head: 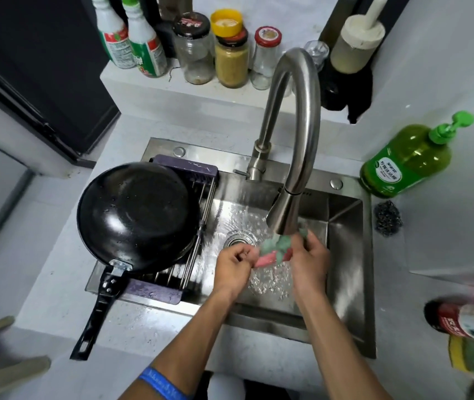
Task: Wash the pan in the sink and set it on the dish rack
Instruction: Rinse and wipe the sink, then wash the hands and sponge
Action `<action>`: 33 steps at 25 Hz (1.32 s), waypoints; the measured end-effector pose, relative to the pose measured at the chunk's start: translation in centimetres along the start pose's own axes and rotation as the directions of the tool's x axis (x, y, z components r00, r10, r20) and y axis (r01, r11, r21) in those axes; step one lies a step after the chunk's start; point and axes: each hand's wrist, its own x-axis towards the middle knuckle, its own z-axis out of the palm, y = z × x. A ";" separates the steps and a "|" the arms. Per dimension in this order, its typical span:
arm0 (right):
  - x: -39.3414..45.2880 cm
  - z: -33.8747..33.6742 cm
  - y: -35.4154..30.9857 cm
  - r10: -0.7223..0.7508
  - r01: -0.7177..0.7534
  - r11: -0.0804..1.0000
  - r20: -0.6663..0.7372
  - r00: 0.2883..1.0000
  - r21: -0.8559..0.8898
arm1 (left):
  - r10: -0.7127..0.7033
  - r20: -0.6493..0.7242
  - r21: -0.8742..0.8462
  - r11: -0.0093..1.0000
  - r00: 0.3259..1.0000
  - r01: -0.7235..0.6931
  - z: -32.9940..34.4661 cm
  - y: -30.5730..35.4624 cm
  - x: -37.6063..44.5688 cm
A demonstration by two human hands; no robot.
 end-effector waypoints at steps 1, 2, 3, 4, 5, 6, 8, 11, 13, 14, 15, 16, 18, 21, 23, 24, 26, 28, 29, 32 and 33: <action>0.0 -0.1 0.0 0.017 -0.017 1.000 0.012 1.000 0.006 | -0.027 0.056 0.008 1.000 0.998 0.027 -0.2 0.8 -0.6; 0.0 0.1 0.0 0.066 -0.067 0.997 0.031 0.997 0.027 | -0.085 0.113 0.019 0.996 0.990 0.083 -0.1 1.5 -1.0; -0.3 0.6 -0.2 0.131 -0.134 0.989 0.053 0.990 0.057 | -0.142 0.163 -0.003 0.989 0.976 0.145 0.2 2.3 -1.5; -0.6 1.2 -0.3 0.199 -0.206 0.975 0.076 0.977 0.089 | -0.194 0.190 -0.059 0.976 0.962 0.208 0.7 3.1 -1.7; -1.0 1.7 -0.3 0.266 -0.277 0.954 0.106 0.958 0.112 | -0.230 0.218 -0.144 0.954 0.949 0.264 1.2 3.6 -1.9; -1.5 1.9 -0.3 0.304 -0.321 0.937 0.132 0.943 0.136 | -0.250 0.230 -0.254 0.918 0.941 0.306 1.7 4.1 -2.1; -1.6 1.9 -0.3 0.312 -0.334 0.928 0.142 0.939 0.168 | -0.254 0.172 -0.394 0.868 0.952 0.303 2.4 5.4 -1.9; -0.1 1.4 -0.2 0.247 -0.245 0.955 0.009 0.969 0.169 | -0.184 0.035 -0.267 0.945 0.982 0.187 3.8 7.2 -1.8; 0.3 2.2 0.4 0.259 -0.248 0.953 -0.041 0.965 0.176 | -0.164 -0.032 -0.110 0.981 0.986 0.160 4.9 7.7 -2.1; 0.3 2.8 0.7 0.289 -0.274 0.935 -0.032 0.957 0.226 | -0.164 -0.043 -0.113 0.981 0.986 0.158 5.3 7.9 -2.1; 0.5 3.2 1.0 0.347 -0.325 0.893 -0.017 0.938 0.310 | -0.169 -0.045 -0.154 0.975 0.985 0.160 5.6 8.1 -2.1; 0.8 3.3 1.3 0.415 -0.389 0.829 0.026 0.910 0.401 | -0.183 -0.044 -0.210 0.963 0.982 0.170 5.9 8.1 -2.0; 1.7 3.2 1.4 0.581 -0.570 0.688 0.130 0.804 0.450 | -0.211 -0.045 -0.296 0.937 0.977 0.188 6.1 8.0 -1.4; 1.6 4.1 0.9 0.594 -0.577 0.732 0.076 0.801 0.362 | -0.229 -0.087 -0.273 0.942 0.970 0.198 5.6 7.2 -0.2; 1.1 5.1 0.5 0.509 -0.483 0.824 -0.012 0.861 0.297 | -0.186 -0.104 -0.168 0.971 0.977 0.167 5.3 6.8 0.1; 1.2 5.5 0.6 0.472 -0.447 0.847 -0.020 0.881 0.289 | -0.169 -0.077 -0.163 0.974 0.983 0.155 5.3 7.3 -0.2; 1.6 5.6 2.0 0.434 -0.430 0.855 0.053 0.899 0.291 | -0.169 0.018 -0.130 0.977 0.985 0.170 5.7 8.2 -1.1; 2.0 5.6 2.5 0.401 -0.425 0.883 0.148 0.904 0.199 | -0.148 0.054 -0.120 0.981 0.988 0.153 5.2 8.6 -1.2; 2.1 5.4 2.2 0.412 -0.434 0.884 0.150 0.899 0.174 | -0.103 0.018 -0.164 0.981 0.995 0.104 4.9 8.2 -0.5; 2.3 4.9 1.9 0.326 -0.332 0.932 0.062 0.943 0.145 | -0.152 -0.081 -0.224 0.966 0.985 0.130 4.8 6.1 0.7; 2.2 5.2 2.0 0.350 -0.351 0.928 0.025 0.936 0.129 | -0.183 -0.097 -0.254 0.955 0.978 0.153 4.8 6.1 0.8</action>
